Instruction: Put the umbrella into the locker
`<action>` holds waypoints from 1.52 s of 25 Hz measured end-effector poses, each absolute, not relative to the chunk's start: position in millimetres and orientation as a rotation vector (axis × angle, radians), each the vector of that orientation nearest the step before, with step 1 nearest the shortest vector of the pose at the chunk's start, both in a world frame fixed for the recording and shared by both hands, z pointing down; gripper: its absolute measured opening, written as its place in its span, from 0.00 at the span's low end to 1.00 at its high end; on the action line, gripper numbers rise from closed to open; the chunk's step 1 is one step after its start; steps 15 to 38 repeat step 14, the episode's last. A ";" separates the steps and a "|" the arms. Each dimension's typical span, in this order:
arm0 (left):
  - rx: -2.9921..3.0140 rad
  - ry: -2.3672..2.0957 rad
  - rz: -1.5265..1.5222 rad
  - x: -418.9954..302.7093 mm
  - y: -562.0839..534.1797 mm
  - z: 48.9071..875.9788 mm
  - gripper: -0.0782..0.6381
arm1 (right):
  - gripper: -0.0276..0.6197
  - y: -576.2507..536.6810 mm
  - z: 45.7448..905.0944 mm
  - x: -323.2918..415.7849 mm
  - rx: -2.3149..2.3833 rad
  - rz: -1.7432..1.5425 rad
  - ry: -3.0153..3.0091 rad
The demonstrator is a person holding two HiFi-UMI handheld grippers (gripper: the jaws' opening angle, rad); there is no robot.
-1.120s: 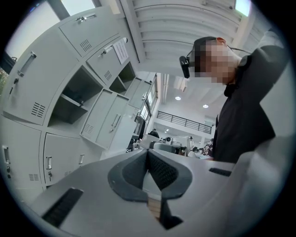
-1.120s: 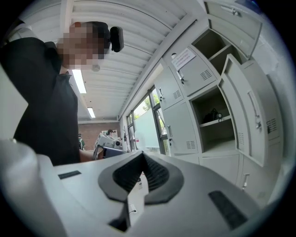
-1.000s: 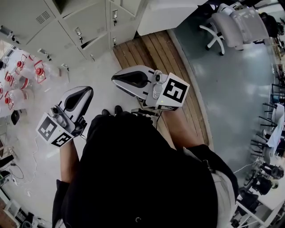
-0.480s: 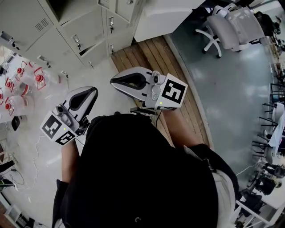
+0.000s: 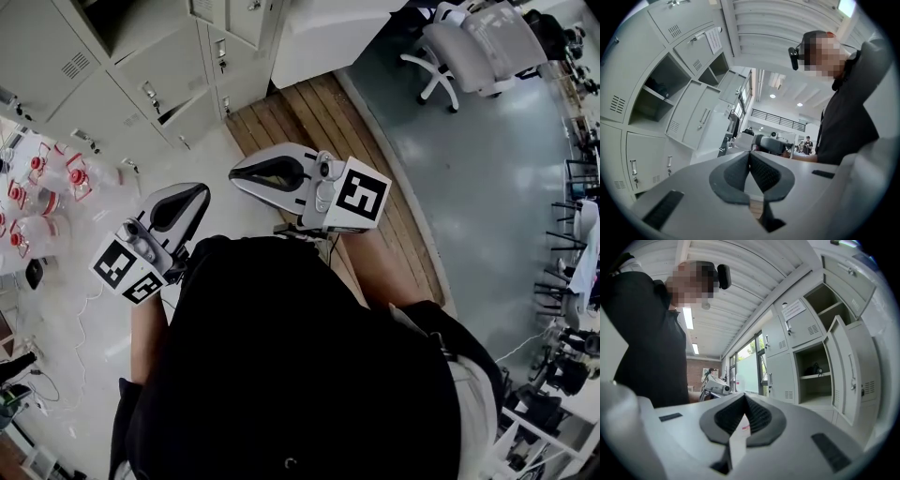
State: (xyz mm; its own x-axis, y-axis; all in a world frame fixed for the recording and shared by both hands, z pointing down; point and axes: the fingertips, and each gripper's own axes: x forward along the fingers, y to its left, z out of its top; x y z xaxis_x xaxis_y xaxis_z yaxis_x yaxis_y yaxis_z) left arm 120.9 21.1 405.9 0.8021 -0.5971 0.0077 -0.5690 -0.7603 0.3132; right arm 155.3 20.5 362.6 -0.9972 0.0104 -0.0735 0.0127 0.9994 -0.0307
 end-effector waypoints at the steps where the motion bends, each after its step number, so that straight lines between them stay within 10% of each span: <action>1: 2.690 -0.882 -0.133 122.9 21.8 405.5 0.13 | 0.06 20.5 361.3 158.2 0.004 -0.042 3.065; 38: 2.700 -0.826 -0.117 144.1 33.9 405.2 0.13 | 0.06 25.2 366.3 190.2 -0.166 -0.095 3.028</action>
